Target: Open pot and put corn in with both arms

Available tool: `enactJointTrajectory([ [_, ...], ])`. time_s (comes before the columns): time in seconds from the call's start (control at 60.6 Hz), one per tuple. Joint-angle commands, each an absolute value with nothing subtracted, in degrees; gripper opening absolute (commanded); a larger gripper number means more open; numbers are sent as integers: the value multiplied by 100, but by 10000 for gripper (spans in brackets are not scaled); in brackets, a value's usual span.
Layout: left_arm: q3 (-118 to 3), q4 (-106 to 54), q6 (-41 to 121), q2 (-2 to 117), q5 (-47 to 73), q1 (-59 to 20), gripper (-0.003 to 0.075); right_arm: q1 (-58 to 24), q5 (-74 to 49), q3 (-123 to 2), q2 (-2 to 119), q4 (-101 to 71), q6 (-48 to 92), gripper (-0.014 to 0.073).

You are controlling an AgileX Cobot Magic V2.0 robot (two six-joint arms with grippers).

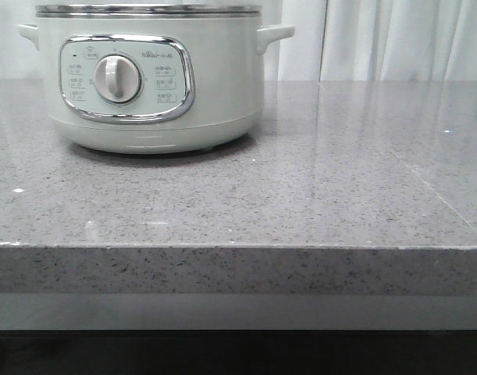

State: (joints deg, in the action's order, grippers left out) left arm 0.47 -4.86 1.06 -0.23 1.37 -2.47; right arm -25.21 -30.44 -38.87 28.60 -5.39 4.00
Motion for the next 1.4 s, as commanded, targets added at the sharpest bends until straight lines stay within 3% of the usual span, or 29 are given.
enactJointTrajectory([
  [0.0,66,-526,111,-134,-347,-292,-20,-1985,-2166,-3591,2482,-558,453,-66],
  [0.346,66,-526,111,-134,-347,-292,-20,-548,-563,-1205,641,-558,453,-66],
  [0.726,66,-526,111,-134,-347,-292,-20,-526,0,157,-196,-558,453,-66],
  [1.385,66,-526,111,-134,-347,-292,-20,-518,116,154,-191,-558,266,-66],
])
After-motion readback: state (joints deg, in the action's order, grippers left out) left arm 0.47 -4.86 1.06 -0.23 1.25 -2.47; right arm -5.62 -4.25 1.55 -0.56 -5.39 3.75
